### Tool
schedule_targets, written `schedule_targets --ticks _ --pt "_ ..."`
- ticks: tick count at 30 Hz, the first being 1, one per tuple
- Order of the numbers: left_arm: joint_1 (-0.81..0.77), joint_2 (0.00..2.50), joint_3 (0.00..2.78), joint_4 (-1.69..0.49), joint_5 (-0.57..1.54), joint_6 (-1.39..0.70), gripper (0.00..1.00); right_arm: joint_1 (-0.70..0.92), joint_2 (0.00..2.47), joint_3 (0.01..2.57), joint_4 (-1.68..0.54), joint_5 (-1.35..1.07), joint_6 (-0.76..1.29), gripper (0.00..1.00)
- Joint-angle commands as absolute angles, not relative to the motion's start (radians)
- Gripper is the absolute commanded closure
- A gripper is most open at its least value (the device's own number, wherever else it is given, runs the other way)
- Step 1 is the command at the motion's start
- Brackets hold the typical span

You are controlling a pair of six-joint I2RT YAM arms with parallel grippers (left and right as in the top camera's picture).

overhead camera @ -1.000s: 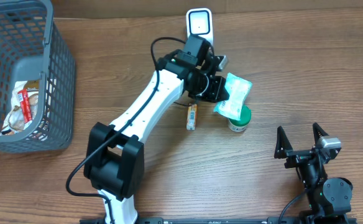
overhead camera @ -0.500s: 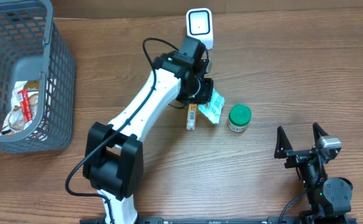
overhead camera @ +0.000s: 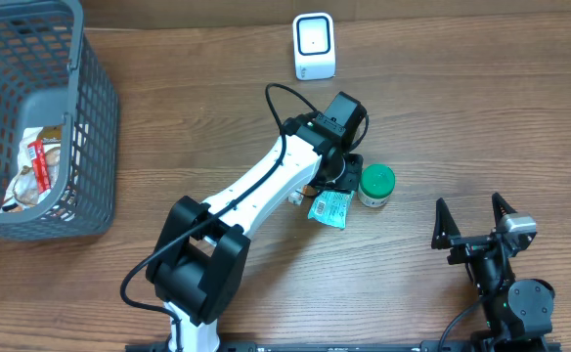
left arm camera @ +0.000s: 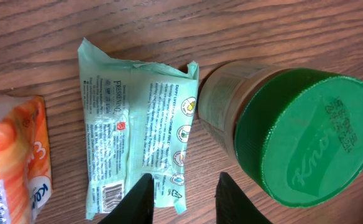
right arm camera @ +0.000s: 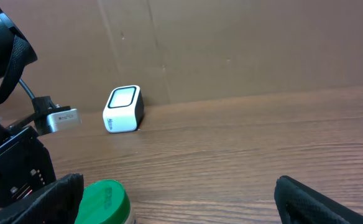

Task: Scan the item barcode
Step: 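Lift the teal pack off the green-lidded tub and set it down beside it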

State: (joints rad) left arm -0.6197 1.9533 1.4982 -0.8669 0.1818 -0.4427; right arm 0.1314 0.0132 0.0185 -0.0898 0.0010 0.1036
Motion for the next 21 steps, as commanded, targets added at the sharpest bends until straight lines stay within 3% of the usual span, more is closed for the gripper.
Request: schedule_targets --ticks 1,10,19,21 --pt "-0.600 1.896 1.542 -0.867 0.170 -0.436 0.74 0.128 0.010 0.008 -0.084 0.007 0.100 0.00" --pt "-0.467 1.805 1.634 -0.943 0.142 -0.414 0.55 0.128 0.010 0.008 -0.084 0.007 0.100 0.00" --pt "-0.323 1.812 1.631 -1.076 0.041 -0.340 0.50 0.128 0.010 0.008 -0.084 0.007 0.100 0.00" --pt "-0.311 1.812 1.631 -1.070 0.018 -0.340 0.41 0.128 0.010 0.008 -0.084 0.007 0.100 0.00"
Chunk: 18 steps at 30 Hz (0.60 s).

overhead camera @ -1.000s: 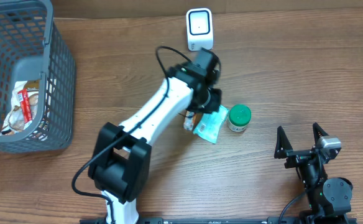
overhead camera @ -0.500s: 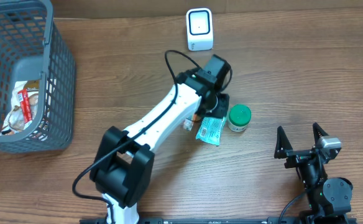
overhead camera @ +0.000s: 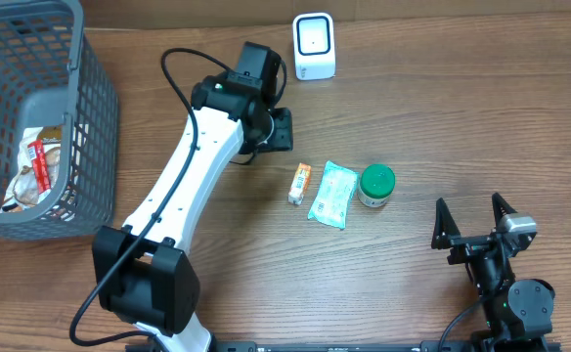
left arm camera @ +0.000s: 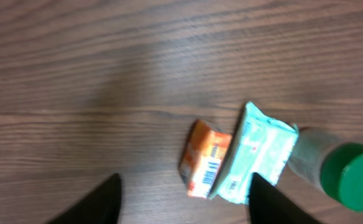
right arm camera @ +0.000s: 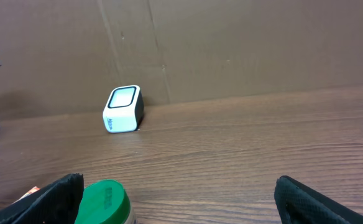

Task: Scan the item barcode
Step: 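Lift the teal pack off the green-lidded tub and set it down beside it, then move the left gripper back over the grey basket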

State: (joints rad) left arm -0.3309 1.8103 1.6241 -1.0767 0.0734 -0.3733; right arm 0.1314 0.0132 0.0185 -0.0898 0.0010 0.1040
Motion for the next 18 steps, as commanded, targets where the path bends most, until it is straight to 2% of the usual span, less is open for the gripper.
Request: schedule_targets --ticks 1,5,18 --pt "-0.304 1.812 1.631 -1.066 0.007 -0.339 0.37 0.128 0.011 0.008 -0.084 0.007 0.100 0.00" --pt "-0.300 1.812 1.626 -1.061 -0.004 -0.336 0.33 0.128 0.010 0.008 -0.084 0.007 0.100 0.00" --pt "-0.302 1.812 1.488 -0.982 -0.014 -0.336 0.33 0.128 0.010 0.008 -0.084 0.007 0.100 0.00"
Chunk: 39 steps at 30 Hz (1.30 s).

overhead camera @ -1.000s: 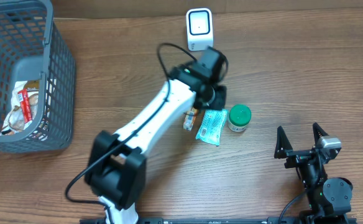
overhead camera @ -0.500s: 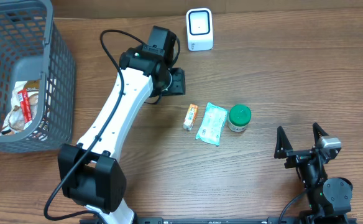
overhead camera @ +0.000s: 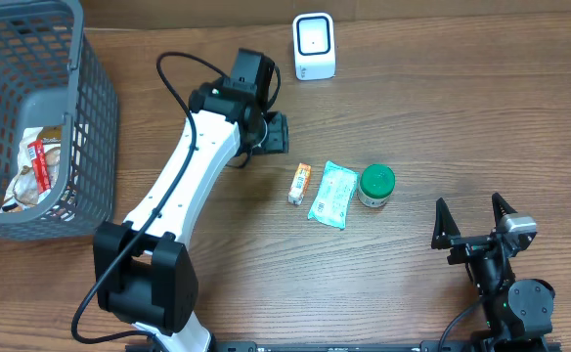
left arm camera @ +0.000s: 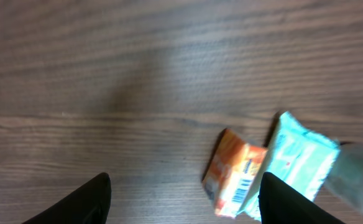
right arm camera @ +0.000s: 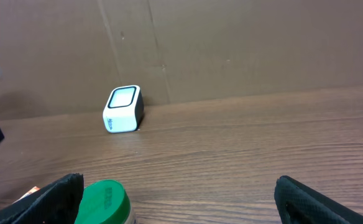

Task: Scan the item barcode
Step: 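Move the left gripper back over the grey basket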

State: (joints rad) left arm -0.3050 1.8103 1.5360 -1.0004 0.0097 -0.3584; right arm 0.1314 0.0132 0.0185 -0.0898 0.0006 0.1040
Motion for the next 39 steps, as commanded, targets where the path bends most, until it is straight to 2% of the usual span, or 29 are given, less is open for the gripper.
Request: schedule_targets --ticks 1,5,8,10,20,32,39 --pt "-0.301 1.812 1.483 -0.978 -0.025 -0.336 0.33 0.128 0.010 0.008 -0.084 0.007 0.100 0.00" --pt "-0.281 1.812 1.483 -0.945 -0.044 -0.347 0.35 0.128 0.010 0.009 -0.084 0.007 0.100 0.00" --pt "-0.275 1.812 1.483 -0.929 -0.044 -0.371 0.46 0.128 0.011 0.008 -0.084 0.007 0.100 0.00" --pt "-0.275 1.812 1.480 -0.931 -0.044 -0.371 0.50 0.128 0.011 0.008 -0.084 0.007 0.100 0.00" --pt "-0.282 1.812 1.327 -0.838 -0.028 -0.371 0.48 0.128 0.010 0.008 -0.084 0.007 0.100 0.00" --pt "-0.292 1.812 1.097 -0.520 0.075 -0.375 0.50 0.128 0.010 0.009 -0.084 0.007 0.100 0.00" --pt "-0.294 1.812 1.092 -0.516 0.067 -0.374 0.49 0.128 0.010 0.008 -0.084 0.007 0.100 0.00"
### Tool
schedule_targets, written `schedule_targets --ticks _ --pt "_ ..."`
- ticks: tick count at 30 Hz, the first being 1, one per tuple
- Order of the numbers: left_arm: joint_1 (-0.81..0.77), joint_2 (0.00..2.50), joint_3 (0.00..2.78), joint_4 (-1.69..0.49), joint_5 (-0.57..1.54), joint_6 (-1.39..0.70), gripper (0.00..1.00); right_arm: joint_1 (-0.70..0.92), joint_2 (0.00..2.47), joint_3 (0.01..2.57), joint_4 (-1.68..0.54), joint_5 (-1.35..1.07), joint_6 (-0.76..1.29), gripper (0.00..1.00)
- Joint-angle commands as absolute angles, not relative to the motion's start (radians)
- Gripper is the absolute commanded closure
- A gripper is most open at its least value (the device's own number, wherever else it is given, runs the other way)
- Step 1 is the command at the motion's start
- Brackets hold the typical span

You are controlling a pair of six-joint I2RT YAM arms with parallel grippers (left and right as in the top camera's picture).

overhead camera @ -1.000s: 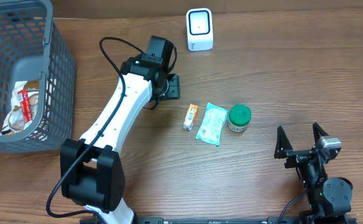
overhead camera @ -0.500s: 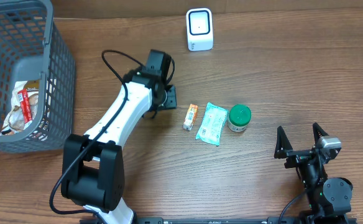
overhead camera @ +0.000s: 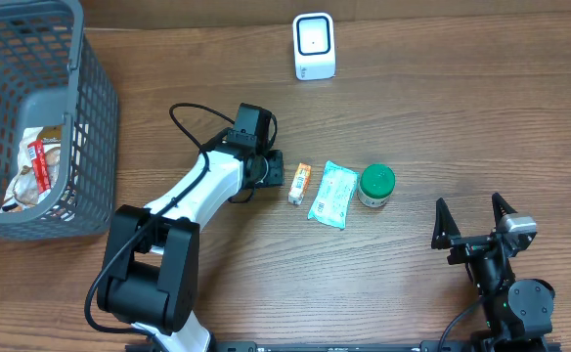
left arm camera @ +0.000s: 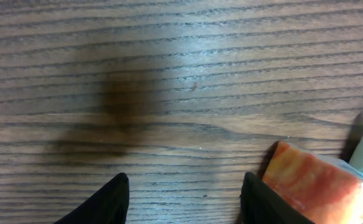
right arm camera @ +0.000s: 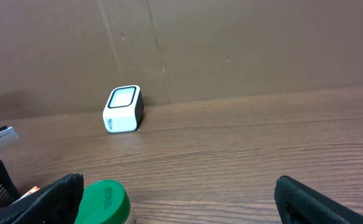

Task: Scan the item barcode
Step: 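Move the left gripper back over the grey basket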

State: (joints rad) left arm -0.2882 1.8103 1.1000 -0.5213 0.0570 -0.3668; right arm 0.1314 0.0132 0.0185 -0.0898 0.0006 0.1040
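Note:
Three items lie mid-table: a small orange packet (overhead camera: 299, 182), a pale green packet (overhead camera: 331, 195) and a green-lidded jar (overhead camera: 376, 185). The white barcode scanner (overhead camera: 313, 46) stands at the back edge. My left gripper (overhead camera: 269, 170) is low over the table just left of the orange packet (left arm camera: 321, 186), open, with bare wood between its fingers. In the left wrist view the right fingertip (left arm camera: 259, 196) stands close beside the packet's edge. My right gripper (overhead camera: 474, 223) rests open at the front right, empty; its view shows the jar lid (right arm camera: 104, 200) and the scanner (right arm camera: 123, 109).
A grey mesh basket (overhead camera: 70, 147) with several packaged items sits at the far left. A brown cardboard wall (right arm camera: 231, 43) stands behind the scanner.
My left gripper has moved from the back of the table, near the scanner, down toward the front and now sits low beside the orange packet. The items and right arm have not moved.
My left gripper was open right over the green packet and jar. Then it was raised at the back near the scanner, open and empty, with all three items left on the table. It stayed thereabouts, and now it is low beside the orange packet.

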Motion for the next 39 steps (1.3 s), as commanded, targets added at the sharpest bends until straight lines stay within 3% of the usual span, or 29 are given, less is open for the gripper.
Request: schedule_targets --ticks 1,4,8,17,25,39 --pt "-0.294 1.812 1.092 -0.517 0.067 -0.374 0.47 0.128 0.010 0.008 -0.084 0.007 0.100 0.00" --pt "-0.294 1.812 1.091 -0.520 0.067 -0.374 0.40 0.128 0.010 0.009 -0.084 0.007 0.100 0.00" --pt "-0.295 1.812 1.090 -0.529 0.068 -0.374 0.39 0.128 0.010 0.008 -0.084 0.007 0.100 0.00" --pt "-0.274 1.792 1.143 -0.632 0.067 -0.362 0.55 0.128 0.010 0.008 -0.084 0.007 0.100 0.00" --pt "-0.220 1.697 1.428 -0.879 0.016 -0.334 0.79 0.128 0.010 0.008 -0.084 0.007 0.100 0.00" --pt "-0.060 1.671 2.090 -1.226 -0.088 -0.310 0.80 0.128 0.010 0.008 -0.084 0.007 0.100 0.00"
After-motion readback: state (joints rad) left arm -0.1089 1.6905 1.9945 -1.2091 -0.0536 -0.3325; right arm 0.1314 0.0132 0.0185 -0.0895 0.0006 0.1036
